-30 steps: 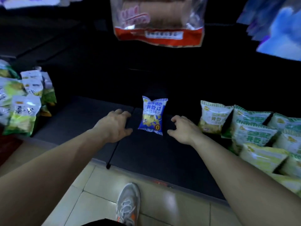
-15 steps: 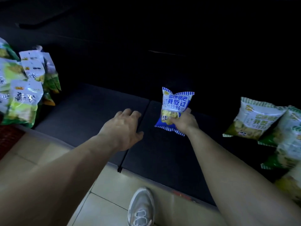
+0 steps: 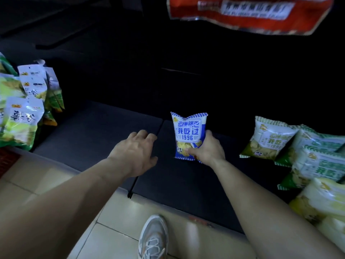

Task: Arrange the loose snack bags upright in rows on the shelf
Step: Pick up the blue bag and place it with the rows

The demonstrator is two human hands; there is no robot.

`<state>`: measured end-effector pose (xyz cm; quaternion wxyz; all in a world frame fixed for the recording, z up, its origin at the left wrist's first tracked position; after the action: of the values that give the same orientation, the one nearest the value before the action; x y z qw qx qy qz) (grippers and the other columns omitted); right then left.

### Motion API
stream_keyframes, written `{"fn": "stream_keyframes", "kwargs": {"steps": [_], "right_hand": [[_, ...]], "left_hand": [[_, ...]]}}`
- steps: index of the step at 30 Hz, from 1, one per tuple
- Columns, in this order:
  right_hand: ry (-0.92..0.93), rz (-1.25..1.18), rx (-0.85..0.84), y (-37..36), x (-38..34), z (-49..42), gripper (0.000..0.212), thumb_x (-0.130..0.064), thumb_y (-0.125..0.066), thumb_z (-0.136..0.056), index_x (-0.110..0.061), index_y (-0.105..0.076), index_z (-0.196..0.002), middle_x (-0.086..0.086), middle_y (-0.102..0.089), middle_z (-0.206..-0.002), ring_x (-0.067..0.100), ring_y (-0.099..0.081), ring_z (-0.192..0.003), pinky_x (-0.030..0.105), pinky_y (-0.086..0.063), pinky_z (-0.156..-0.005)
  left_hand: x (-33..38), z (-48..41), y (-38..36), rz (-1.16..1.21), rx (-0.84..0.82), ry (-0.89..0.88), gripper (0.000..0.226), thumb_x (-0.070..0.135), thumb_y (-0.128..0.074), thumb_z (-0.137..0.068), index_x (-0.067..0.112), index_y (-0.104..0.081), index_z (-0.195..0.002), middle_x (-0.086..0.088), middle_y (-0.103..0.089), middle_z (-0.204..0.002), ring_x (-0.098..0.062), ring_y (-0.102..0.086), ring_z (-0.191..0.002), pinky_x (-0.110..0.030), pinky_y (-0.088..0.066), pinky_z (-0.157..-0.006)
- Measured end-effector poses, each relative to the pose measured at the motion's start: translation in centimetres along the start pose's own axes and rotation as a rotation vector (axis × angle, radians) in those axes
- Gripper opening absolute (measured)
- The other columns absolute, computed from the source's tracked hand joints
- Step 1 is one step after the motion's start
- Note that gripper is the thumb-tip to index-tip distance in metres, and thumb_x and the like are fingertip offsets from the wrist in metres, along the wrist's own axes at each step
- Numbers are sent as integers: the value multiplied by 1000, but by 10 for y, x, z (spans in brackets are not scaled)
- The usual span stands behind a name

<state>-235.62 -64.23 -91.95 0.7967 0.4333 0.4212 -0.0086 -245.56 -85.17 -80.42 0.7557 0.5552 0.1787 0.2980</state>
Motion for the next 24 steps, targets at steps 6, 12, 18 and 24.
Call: {"fn": "stream_keyframes", "kwargs": {"steps": [6,12,18,24], "right_hand": [[117,88,-49,81,-11,78,78,-55,-89,-48,-37,-49,-112,-17,-66,-108,9,-64,-96,40,-56,-82],[214,197,-110,179,-19,180,95,-62,-88,-43,-41,-47,-126,-21,-66,-110,4,-64,-94,33,-56,-79],[252,152,-32,239,0,260,99,-57,-90,-46,-36,-47,-132,-21,-63,-119,3,-61,-103,32,-53,-87],[223,54,55,262,36,292,99,-57,-90,-48,-38,-45,-135,-21,-62,-123,2,-61,-103,35,-53,-87]], "left_hand": [[36,27,40,88,98,-56,74,50,-59,-91,24,-25,-151,0,-37,-144,-22,-36,-133,-40,-43,-104],[95,75,89,371,200,-206,98,69,-74,-66,35,-33,-148,8,-41,-144,-16,-37,-136,-39,-40,-108],[171,115,97,582,76,-418,79,53,-89,-58,42,-54,-128,25,-66,-106,13,-58,-98,-11,-44,-86],[223,122,98,707,54,-464,75,50,-93,-51,38,-62,-118,17,-71,-101,0,-68,-90,-25,-53,-85]]}}
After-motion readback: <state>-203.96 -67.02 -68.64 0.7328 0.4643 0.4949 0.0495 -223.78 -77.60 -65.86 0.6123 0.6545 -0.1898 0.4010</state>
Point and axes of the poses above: each hand's wrist, its own z-axis away from the middle knuckle, its own y-axis out of the back of the hand, x = y × z, the point moved 5 cm from there along -z, towards the middle knuckle
